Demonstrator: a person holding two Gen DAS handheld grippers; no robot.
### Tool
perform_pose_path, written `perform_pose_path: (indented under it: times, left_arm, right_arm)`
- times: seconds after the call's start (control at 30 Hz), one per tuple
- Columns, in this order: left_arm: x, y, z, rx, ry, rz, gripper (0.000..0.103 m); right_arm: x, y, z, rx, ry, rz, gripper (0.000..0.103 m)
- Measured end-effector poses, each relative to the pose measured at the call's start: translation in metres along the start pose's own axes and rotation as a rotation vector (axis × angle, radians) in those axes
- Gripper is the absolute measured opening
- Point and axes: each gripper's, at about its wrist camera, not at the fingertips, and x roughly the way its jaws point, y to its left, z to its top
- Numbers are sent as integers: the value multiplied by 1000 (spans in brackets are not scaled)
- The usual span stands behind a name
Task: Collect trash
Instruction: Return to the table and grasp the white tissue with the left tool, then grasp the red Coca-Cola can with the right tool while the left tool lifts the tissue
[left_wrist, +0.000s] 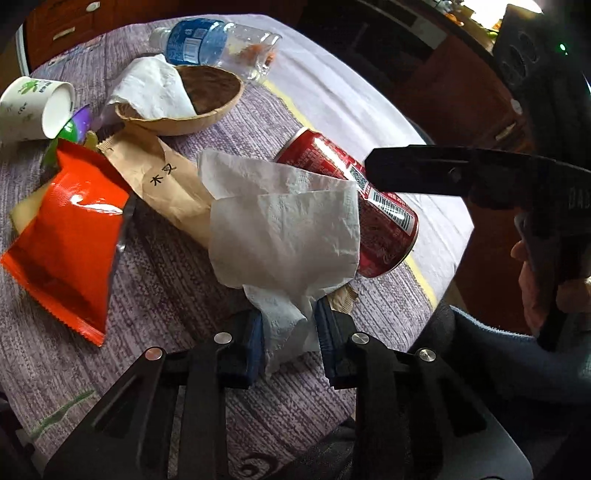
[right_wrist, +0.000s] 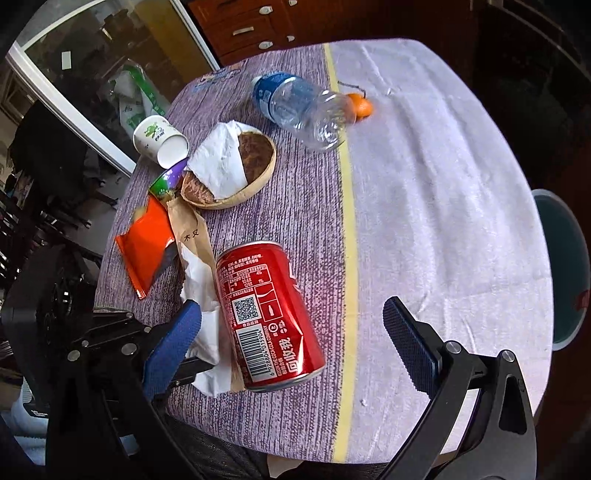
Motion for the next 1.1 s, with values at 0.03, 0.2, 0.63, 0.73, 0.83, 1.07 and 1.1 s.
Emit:
perform_pose_path:
  times: [0.03, 0.2, 0.63, 0.73, 0.83, 1.07, 1.1]
  left_arm:
    - [0, -1, 0, 5, -3, -2, 26]
    - [-19, 12, 4, -9, -62, 27, 3]
    - [-26, 47, 15, -122, -41, 33, 5]
    - [-18, 48, 14, -143, -23, 30, 14]
    - [-14, 48, 19, -162, -31, 15, 45]
    - [-1, 33, 39, -164, -59, 52, 61]
    - [1, 30, 43, -166, -60, 52, 61]
  right_arm:
    - [3, 0, 0, 0, 9, 5, 95]
    - [15, 3, -1, 3, 42, 27, 95]
    - [37, 9, -1, -18, 57, 64, 59]
    - [34, 4, -1, -27, 45, 37, 59]
    - [31, -8, -2, -3, 38, 45, 59]
    - [23, -31, -3, 26, 23, 41, 59]
    - [22, -33, -4, 29, 22, 43, 59]
